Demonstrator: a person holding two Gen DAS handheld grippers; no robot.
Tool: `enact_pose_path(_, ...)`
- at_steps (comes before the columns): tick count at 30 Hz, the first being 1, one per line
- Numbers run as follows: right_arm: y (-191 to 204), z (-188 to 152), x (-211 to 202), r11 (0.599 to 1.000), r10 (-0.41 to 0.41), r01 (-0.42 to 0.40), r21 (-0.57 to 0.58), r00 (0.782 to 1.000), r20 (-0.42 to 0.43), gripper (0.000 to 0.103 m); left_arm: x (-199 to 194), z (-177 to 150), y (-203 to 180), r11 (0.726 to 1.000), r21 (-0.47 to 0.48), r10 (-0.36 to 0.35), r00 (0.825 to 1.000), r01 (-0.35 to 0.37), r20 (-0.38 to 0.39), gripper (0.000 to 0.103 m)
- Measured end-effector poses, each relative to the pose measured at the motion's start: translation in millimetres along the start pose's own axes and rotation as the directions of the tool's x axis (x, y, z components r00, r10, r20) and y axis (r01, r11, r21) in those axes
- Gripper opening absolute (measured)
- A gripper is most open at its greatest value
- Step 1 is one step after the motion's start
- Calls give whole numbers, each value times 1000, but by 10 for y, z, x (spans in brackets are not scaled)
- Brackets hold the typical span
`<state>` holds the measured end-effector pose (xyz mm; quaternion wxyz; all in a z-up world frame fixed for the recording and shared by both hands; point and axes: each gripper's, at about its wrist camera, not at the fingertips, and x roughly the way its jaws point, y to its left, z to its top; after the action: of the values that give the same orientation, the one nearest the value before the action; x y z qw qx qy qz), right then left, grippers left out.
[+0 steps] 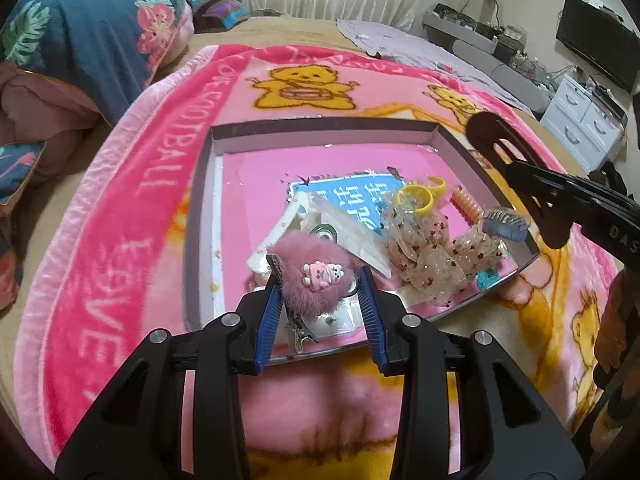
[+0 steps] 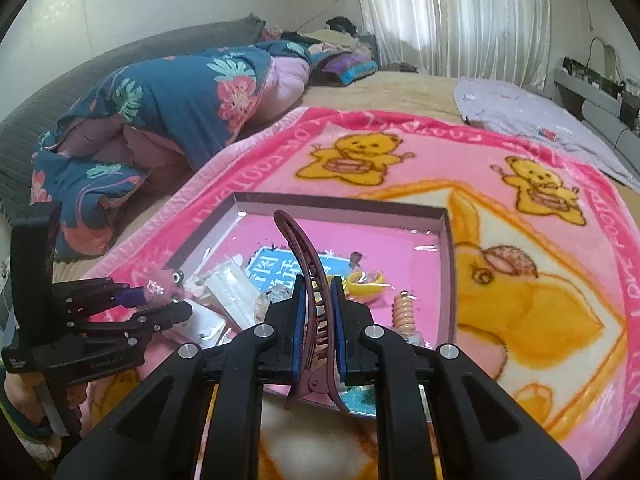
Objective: Organize jewelry
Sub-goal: 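Carry the keychain and claw clip into the box and open both tools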
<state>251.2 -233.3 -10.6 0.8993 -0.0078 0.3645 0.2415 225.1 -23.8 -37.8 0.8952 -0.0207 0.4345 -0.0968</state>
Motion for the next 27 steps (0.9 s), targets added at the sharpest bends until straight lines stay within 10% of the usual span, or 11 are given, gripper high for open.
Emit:
enact_pose_path(8, 15, -125, 261, 1000, -18, 18, 10, 998, -61, 15, 90, -40, -25, 1000, 16, 15, 1000, -15, -18, 36)
enact_pose_path(12, 14, -138, 140, 999, -24, 25, 29, 999, -23, 54, 45, -27, -47, 999, 25, 23, 1000, -23, -2, 48)
enact_pose_path(20, 141, -190, -448, 999, -44, 43, 17, 994, 98, 91, -350, 10, -113, 999, 30, 33, 996, -36, 83, 70)
enact_pose_path(27, 327, -303, -979, 999, -44, 44, 2, 981, 191, 99, -810, -66, -191, 999, 25, 37, 986, -42, 160, 85)
